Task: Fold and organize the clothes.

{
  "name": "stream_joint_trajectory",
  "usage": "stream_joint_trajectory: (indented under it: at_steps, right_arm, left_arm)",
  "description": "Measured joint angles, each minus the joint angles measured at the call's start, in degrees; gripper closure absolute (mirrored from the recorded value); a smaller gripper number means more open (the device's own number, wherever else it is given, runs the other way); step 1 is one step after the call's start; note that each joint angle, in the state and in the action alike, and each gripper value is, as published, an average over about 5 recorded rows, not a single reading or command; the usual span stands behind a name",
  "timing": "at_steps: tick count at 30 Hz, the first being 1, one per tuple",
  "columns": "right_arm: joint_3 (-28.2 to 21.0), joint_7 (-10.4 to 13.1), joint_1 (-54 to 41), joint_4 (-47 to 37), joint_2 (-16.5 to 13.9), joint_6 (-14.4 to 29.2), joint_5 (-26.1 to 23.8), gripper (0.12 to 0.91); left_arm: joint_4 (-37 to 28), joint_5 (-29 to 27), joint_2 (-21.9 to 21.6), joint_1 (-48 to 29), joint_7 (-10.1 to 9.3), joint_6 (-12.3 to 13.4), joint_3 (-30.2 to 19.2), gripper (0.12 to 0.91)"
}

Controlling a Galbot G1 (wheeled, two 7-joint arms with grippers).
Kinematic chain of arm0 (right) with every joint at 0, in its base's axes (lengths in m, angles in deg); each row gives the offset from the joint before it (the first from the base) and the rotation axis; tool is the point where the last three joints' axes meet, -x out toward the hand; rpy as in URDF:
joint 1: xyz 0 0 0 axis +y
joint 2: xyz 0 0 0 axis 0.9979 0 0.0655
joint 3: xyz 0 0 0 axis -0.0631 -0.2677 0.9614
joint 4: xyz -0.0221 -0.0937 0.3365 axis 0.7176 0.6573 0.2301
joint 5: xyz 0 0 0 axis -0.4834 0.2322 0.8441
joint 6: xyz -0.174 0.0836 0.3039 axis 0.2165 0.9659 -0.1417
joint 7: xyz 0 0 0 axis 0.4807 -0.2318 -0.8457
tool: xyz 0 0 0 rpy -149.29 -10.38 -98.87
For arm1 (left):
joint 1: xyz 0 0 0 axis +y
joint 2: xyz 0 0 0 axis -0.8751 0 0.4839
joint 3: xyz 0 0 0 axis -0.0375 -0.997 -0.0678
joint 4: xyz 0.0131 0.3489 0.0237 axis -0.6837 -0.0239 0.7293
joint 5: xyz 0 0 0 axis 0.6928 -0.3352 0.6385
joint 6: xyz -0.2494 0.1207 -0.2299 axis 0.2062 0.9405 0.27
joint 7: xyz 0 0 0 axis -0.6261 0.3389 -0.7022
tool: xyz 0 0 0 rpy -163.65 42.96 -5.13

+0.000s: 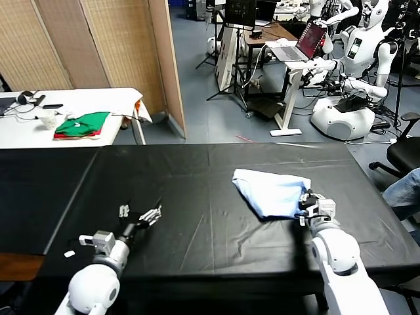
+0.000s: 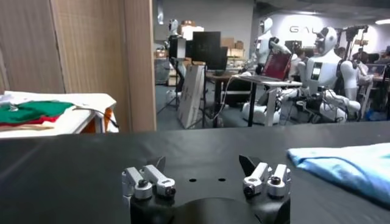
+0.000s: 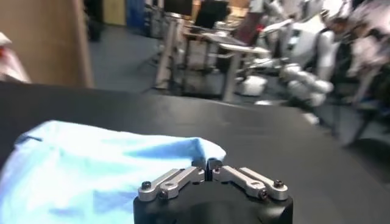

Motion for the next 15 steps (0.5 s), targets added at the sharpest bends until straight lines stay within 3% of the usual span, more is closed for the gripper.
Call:
stream_joint_trajectory:
  at_steps: [2,3,7,10,13,15]
  right_arm:
    - [0.82,-1.22,0.27,0.29,-0.55,-1.18,-0.87,0.809]
    - [1.27,-1.66,0.45,0.60,-0.84,-1.83,-1.14,0.752]
    - [2.96,-3.04,1.52,3.31,-2.26,-4.90,-2.23,0.453]
    - [4.04,-4.77,3.10,6.58,-3.82,-6.45,-4.93,0.272]
    - [4.81,-6.30,5.73,10.29,-5.87,-4.46,-7.99,0.152]
    - [4.92,-7.58,8.23,13.03,-7.64,-1.51,-9.67,0.129]
  left_arm:
    - [-0.18,-0.04,0.03,0.07,0.11,0.18,-0.02,0.123]
    - [-0.23,-0.03,0.04,0.09,0.14,0.23,-0.03,0.123]
    - [-0.36,0.03,0.09,0.04,0.18,0.32,-0.15,0.123]
    - [-0.38,0.01,0.31,-0.18,0.15,0.30,-0.46,0.123]
    - [-0.30,-0.15,0.63,-0.45,-0.02,0.19,-0.96,0.123]
    - [-0.20,-0.29,0.85,-0.60,-0.19,0.09,-1.25,0.123]
